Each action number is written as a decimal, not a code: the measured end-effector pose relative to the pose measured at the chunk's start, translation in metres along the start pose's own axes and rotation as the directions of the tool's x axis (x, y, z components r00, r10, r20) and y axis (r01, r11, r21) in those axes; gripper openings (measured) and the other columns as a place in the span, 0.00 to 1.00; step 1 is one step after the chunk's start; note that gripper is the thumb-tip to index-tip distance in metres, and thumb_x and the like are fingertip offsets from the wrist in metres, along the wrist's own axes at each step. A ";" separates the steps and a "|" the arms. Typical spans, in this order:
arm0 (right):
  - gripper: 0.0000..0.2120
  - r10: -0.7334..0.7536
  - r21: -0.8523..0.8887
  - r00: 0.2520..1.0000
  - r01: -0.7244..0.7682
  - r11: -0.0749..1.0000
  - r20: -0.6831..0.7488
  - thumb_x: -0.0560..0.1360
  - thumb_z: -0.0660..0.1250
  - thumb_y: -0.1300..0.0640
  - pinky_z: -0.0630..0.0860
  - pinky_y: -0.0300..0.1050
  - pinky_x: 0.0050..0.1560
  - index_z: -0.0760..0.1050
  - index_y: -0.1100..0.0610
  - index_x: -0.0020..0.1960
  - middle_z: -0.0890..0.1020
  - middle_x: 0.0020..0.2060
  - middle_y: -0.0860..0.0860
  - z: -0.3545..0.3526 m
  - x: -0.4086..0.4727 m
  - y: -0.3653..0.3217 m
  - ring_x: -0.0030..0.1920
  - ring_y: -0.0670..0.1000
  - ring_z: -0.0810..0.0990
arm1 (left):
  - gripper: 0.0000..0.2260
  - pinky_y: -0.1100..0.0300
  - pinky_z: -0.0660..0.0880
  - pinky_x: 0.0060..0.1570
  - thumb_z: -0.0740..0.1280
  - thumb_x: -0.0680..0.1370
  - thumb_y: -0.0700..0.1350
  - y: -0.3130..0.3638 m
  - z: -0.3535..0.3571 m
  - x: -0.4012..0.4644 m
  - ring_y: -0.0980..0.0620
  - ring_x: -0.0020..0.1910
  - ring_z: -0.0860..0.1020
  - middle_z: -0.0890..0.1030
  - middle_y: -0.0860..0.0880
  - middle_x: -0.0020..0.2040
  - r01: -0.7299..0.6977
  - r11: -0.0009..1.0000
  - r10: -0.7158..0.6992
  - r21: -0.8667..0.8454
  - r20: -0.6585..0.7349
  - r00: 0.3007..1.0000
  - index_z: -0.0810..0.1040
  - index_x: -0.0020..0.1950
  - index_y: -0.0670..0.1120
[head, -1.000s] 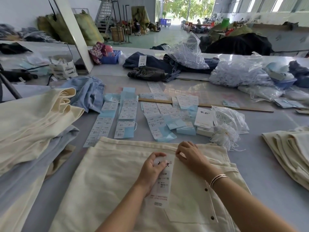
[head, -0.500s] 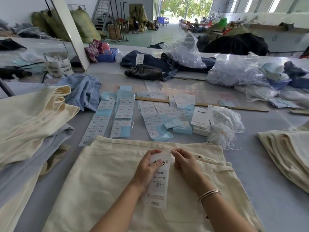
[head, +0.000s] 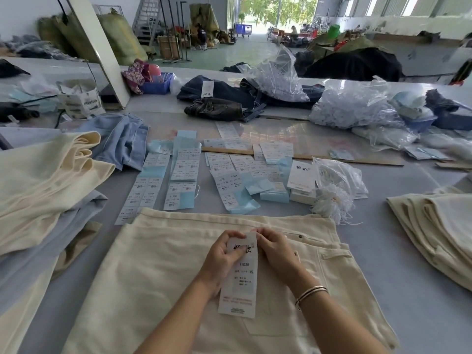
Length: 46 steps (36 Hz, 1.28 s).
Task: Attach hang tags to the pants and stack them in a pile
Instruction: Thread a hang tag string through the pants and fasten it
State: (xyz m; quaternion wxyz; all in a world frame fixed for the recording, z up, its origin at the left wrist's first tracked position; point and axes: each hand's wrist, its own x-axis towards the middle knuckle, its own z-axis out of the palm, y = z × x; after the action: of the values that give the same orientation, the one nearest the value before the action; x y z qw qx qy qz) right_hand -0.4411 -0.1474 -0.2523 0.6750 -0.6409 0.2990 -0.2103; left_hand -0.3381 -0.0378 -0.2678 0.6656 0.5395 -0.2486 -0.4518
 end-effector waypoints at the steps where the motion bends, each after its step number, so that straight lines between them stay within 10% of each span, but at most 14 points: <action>1: 0.10 0.004 0.000 1.000 -0.004 1.000 0.006 0.79 0.62 0.61 0.73 0.45 0.37 0.77 0.56 0.41 0.79 0.34 0.56 0.000 0.000 0.000 0.36 0.55 0.75 | 0.07 0.54 0.79 0.36 0.66 0.77 0.36 -0.001 -0.001 0.001 0.46 0.39 0.81 0.83 0.42 0.45 0.005 1.000 -0.005 0.007 -0.002 1.000 0.74 0.52 0.47; 26: 0.11 -0.023 -0.116 0.997 0.032 0.993 0.072 0.78 0.64 0.59 0.74 0.41 0.38 0.80 0.51 0.39 0.82 0.34 0.50 -0.002 0.000 0.000 0.35 0.49 0.78 | 0.03 0.58 0.78 0.36 0.67 0.79 0.43 -0.006 0.006 0.003 0.51 0.37 0.81 0.82 0.44 0.43 -0.052 0.992 0.068 0.118 -0.137 0.988 0.79 0.50 0.50; 35: 0.07 -0.002 -0.126 1.000 0.005 0.992 0.023 0.76 0.68 0.51 0.79 0.46 0.38 0.81 0.52 0.42 0.84 0.37 0.55 0.003 0.000 0.008 0.36 0.52 0.82 | 0.08 0.66 0.75 0.50 0.73 0.74 0.42 -0.017 0.010 0.008 0.59 0.51 0.77 0.74 0.50 0.53 -0.291 0.836 0.458 0.466 -0.299 0.837 0.77 0.48 0.53; 46: 0.12 -0.061 -0.089 0.995 0.069 0.994 0.080 0.81 0.59 0.57 0.77 0.45 0.46 0.80 0.59 0.52 0.84 0.44 0.57 0.000 -0.004 0.003 0.43 0.50 0.81 | 0.08 0.70 0.75 0.48 0.71 0.75 0.39 -0.021 0.009 0.011 0.58 0.49 0.78 0.75 0.50 0.51 -0.307 0.812 0.497 0.497 -0.312 0.810 0.77 0.42 0.52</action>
State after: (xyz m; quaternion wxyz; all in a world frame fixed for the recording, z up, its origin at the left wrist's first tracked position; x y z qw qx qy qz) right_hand -0.4441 -0.1446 -0.2547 0.6487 -0.6884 0.2609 -0.1932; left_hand -0.3471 -0.0523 -0.2863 0.6519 0.6891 -0.2995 -0.1021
